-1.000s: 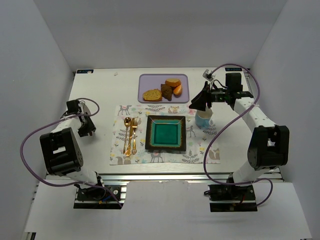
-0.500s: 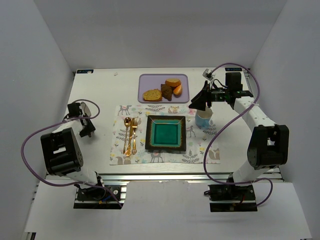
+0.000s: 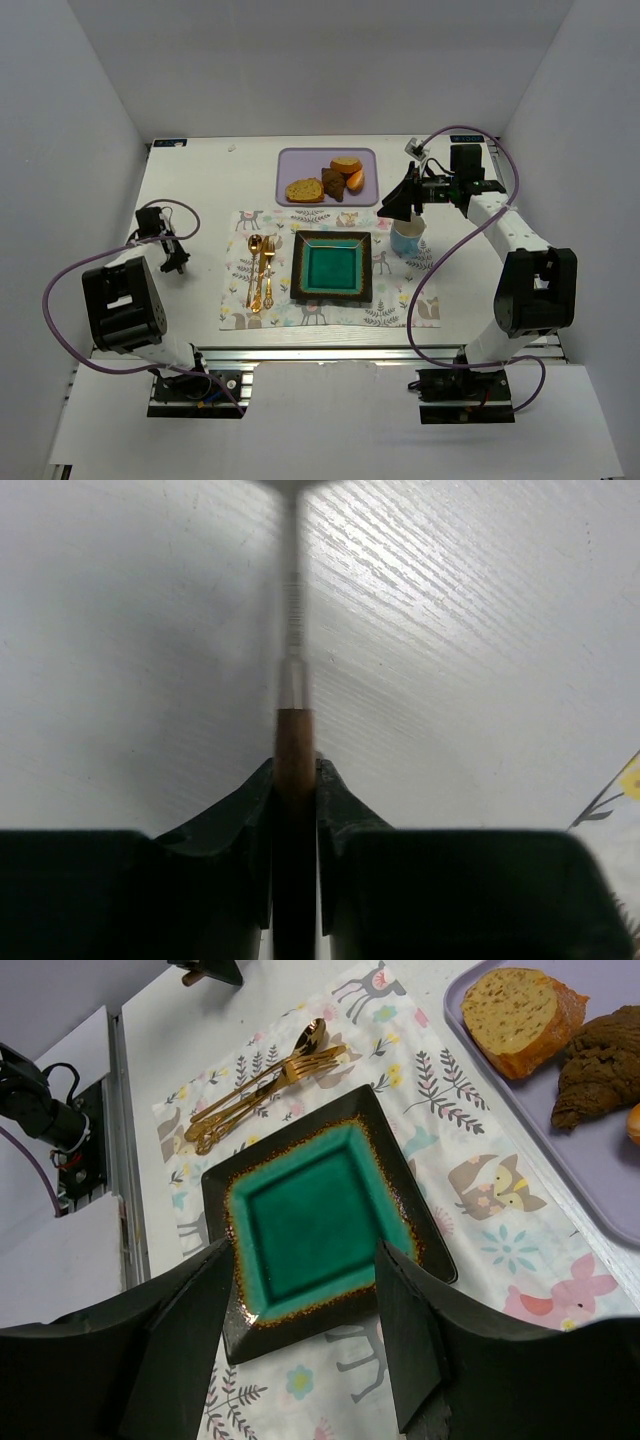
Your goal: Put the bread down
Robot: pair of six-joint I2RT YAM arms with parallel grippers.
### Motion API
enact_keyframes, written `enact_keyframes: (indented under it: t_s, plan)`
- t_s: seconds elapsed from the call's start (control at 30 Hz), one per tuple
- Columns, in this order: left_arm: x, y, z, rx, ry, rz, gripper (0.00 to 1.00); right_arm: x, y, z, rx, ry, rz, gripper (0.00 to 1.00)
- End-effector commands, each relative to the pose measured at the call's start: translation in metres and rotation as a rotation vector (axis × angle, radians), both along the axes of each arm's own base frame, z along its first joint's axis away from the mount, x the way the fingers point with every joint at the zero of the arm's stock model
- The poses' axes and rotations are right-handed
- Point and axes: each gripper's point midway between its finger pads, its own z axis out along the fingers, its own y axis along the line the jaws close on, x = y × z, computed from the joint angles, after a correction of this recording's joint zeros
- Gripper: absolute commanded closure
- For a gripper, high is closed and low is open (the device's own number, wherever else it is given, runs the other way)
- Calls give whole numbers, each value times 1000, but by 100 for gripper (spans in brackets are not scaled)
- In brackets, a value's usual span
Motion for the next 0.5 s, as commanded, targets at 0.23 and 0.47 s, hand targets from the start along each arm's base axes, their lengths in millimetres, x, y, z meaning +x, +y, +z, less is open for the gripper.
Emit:
enact_keyframes:
  t_s: [0.23, 0.47]
  plan:
    - [10, -3, 49, 6, -146, 0, 94, 3, 3, 16, 25, -37, 25, 35]
    - [44, -43, 134, -113, -335, -139, 100, 1, 3, 13, 29, -32, 31, 34]
